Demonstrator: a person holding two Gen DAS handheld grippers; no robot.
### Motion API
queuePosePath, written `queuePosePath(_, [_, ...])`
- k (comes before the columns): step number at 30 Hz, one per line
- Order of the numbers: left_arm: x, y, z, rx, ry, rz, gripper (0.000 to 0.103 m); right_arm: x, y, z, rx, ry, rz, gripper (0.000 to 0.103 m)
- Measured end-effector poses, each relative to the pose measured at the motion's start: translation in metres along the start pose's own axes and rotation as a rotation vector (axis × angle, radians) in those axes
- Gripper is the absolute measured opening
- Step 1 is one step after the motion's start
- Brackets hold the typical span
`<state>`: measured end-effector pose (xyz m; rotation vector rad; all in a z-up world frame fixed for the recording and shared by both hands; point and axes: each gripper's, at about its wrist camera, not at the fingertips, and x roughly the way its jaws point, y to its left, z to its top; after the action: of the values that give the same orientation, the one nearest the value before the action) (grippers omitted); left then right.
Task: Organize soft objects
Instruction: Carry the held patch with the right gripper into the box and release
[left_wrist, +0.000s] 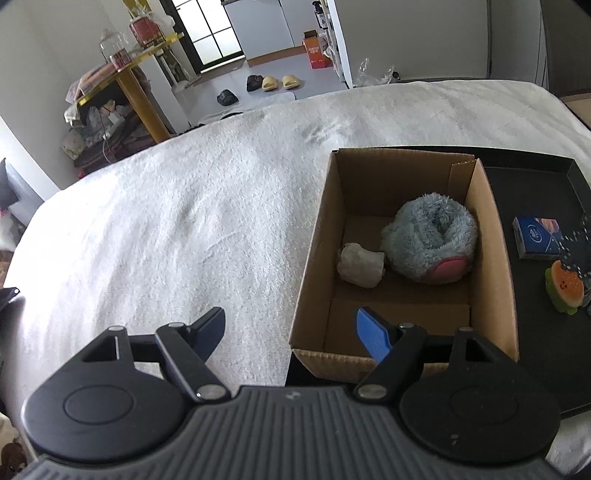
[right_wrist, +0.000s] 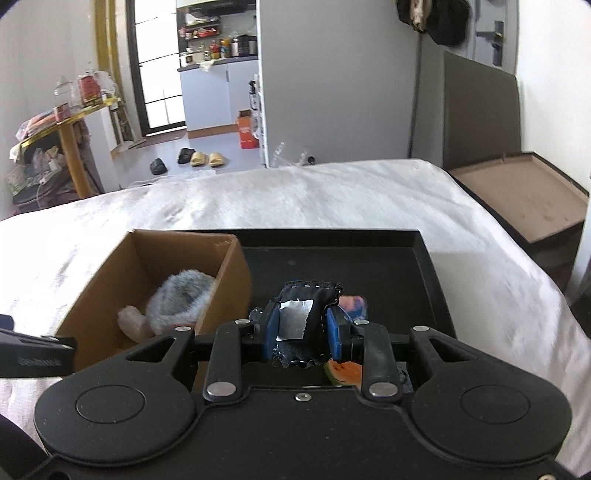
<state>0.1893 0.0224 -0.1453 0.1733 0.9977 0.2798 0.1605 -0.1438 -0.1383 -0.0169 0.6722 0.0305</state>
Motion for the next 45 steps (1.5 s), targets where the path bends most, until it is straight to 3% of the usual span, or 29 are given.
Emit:
queuePosePath(11, [0.01, 0.015, 0.0, -0.07, 0.026, -0.065, 0.077, 0.001, 0.039, 0.015, -0.089, -0.036, 0.094, 0.028])
queuePosePath(23, [0.029, 0.033, 0.002, -0.167, 0.08, -0.161, 0.073, 0.015, 0.077, 0.033, -0.129, -0.007, 0.158, 0.029])
queuePosePath(26, [0.035, 0.035, 0.003, -0.18, 0.103, -0.176, 0.064, 0.017, 0.083, 0.034, -0.118, 0.013, 0.185, 0.03])
queuePosePath(31, [0.046, 0.04, 0.001, -0.204, 0.155, -0.188, 0.026, 0.024, 0.092, 0.033, -0.093, 0.053, 0.227, 0.03])
queuePosePath(34, [0.048, 0.042, 0.0, -0.211, 0.158, -0.216, 0.014, 0.027, 0.097, 0.032, -0.086, 0.072, 0.244, 0.03])
queuePosePath(39, [0.047, 0.044, -0.001, -0.222, 0.147, -0.223, 0.011, 0.028, 0.102, 0.032, -0.074, 0.093, 0.275, 0.031])
queuePosePath(41, [0.047, 0.046, -0.001, -0.227, 0.147, -0.227, 0.011, 0.029, 0.106, 0.032, -0.074, 0.102, 0.29, 0.038])
queuePosePath(45, [0.048, 0.047, -0.001, -0.234, 0.15, -0.227, 0.012, 0.03, 0.109, 0.032, -0.079, 0.118, 0.286, 0.043])
